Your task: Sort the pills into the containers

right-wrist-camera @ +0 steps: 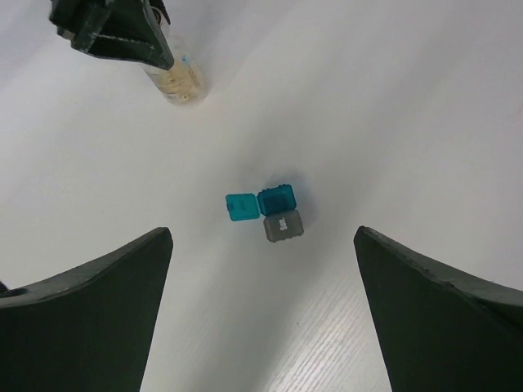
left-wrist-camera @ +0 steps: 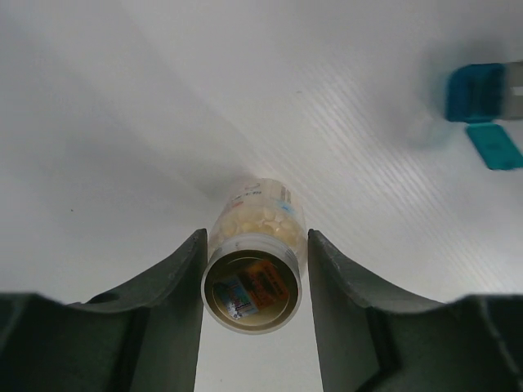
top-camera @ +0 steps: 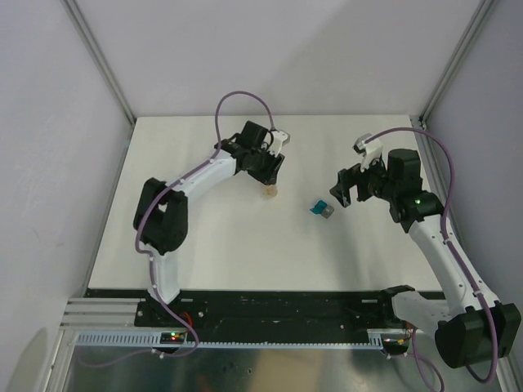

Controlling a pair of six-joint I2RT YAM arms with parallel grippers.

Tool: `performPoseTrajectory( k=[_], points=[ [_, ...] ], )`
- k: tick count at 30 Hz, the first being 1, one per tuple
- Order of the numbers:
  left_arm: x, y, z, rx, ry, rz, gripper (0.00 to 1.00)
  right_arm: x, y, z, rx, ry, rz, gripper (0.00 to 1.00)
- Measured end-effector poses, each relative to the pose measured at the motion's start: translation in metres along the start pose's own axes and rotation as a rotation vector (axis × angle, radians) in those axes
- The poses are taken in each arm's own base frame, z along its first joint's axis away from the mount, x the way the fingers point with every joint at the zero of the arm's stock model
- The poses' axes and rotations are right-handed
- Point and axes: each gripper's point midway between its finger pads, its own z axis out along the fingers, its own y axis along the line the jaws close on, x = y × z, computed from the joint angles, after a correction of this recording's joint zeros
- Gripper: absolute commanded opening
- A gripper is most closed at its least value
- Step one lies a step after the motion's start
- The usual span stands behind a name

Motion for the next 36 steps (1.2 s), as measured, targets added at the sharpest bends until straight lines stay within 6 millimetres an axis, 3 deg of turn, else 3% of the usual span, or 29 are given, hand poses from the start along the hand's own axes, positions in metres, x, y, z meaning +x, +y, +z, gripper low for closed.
performPoseTrajectory(
  k=[5, 9, 13, 16, 20, 25, 36],
  points=[
    [-0.024, -0.024, -0.047, 0.093, -0.094, 0.015, 0.00, -0.008, 0.013, 0.000, -0.067, -0.012, -0.007, 1.00],
    [-0.051, -0.049, -0.096, 0.187, -0.210, 0.026, 0.00, -0.024, 0.030, -0.001, -0.128, -0.044, -0.043, 1.00],
    [-0.069, -0.078, -0.140, 0.305, -0.297, 0.023, 0.00, -0.048, 0.047, -0.003, -0.189, -0.088, -0.096, 0.99],
    [-0.081, -0.096, -0.161, 0.383, -0.334, 0.005, 0.00, -0.069, 0.059, -0.004, -0.229, -0.125, -0.143, 0.99],
    [-0.094, -0.115, -0.179, 0.463, -0.357, -0.031, 0.00, -0.082, 0.079, -0.003, -0.282, -0.152, -0.203, 0.99],
    [-0.100, -0.132, -0.192, 0.527, -0.357, -0.074, 0.00, -0.083, 0.097, 0.005, -0.337, -0.148, -0.251, 0.99],
    [-0.102, -0.150, -0.212, 0.604, -0.346, -0.140, 0.00, -0.075, 0.111, 0.015, -0.380, -0.125, -0.294, 0.84]
  ],
)
